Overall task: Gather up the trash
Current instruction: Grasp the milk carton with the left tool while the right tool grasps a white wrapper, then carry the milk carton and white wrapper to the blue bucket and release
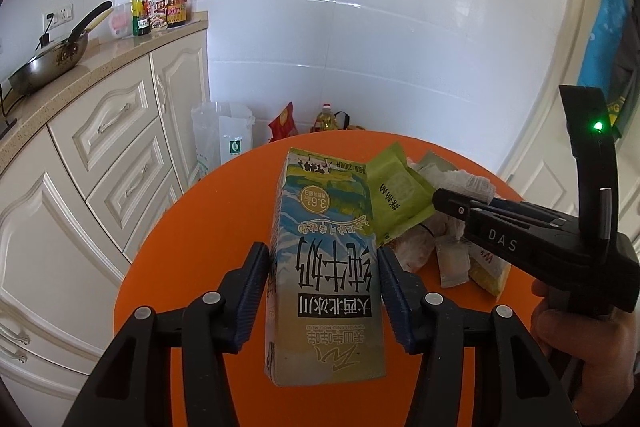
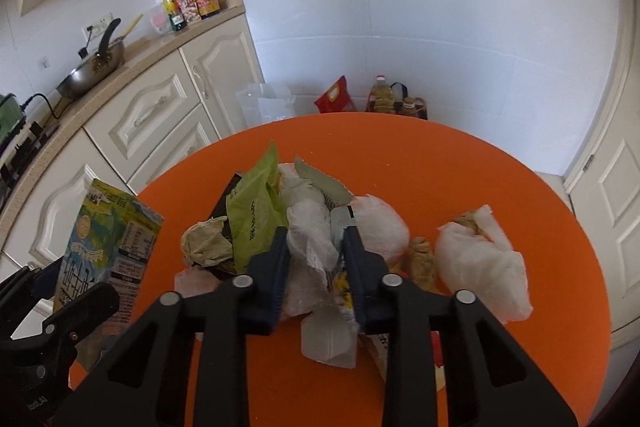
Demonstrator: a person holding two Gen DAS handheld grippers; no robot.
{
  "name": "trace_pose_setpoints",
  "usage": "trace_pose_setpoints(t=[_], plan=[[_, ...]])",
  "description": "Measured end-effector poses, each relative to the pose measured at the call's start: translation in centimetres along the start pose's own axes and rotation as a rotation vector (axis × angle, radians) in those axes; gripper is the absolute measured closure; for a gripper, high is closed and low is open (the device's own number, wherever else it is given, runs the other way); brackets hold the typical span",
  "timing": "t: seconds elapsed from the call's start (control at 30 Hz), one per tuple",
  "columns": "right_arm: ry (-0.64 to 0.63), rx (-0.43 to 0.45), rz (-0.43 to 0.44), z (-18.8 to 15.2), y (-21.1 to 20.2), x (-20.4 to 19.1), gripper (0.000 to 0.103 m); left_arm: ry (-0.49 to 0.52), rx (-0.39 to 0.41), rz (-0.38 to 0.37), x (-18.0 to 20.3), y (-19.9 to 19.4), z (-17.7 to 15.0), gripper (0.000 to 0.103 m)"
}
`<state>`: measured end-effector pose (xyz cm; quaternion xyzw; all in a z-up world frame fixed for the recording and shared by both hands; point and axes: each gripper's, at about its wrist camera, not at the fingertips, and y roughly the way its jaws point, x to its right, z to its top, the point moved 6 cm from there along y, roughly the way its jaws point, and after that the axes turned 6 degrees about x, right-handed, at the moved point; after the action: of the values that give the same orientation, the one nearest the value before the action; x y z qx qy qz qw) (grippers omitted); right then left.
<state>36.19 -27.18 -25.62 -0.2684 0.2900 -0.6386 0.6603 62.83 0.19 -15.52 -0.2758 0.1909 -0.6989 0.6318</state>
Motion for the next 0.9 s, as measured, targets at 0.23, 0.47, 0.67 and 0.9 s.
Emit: trace_pose_setpoints(t=[0.23, 0.47, 0.67, 0.9], plan=[[0.021, 0.035, 0.044, -0.6, -2.3, 0.2, 0.083, 0.004, 0.008, -0.004, 0.3, -3.1, -3.0, 0.054], [0.059, -0.013, 0.058, -2.4, -3.5, 1.6, 0.082, 0.015, 0.004, -0.019, 2.0, -7.1, -7.8, 0.054], [0.068, -0.009, 0.068, -2.9, -3.8, 2.0, 0.081, 0.028, 0.004, -0.026, 2.3, -8.0, -8.3, 0.054], [0.094, -0.008, 0.088, -2.6, -4.2, 2.6, 0.08, 0.035, 0.011, -0.018, 1.0, -8.9, -8.8, 0.055]])
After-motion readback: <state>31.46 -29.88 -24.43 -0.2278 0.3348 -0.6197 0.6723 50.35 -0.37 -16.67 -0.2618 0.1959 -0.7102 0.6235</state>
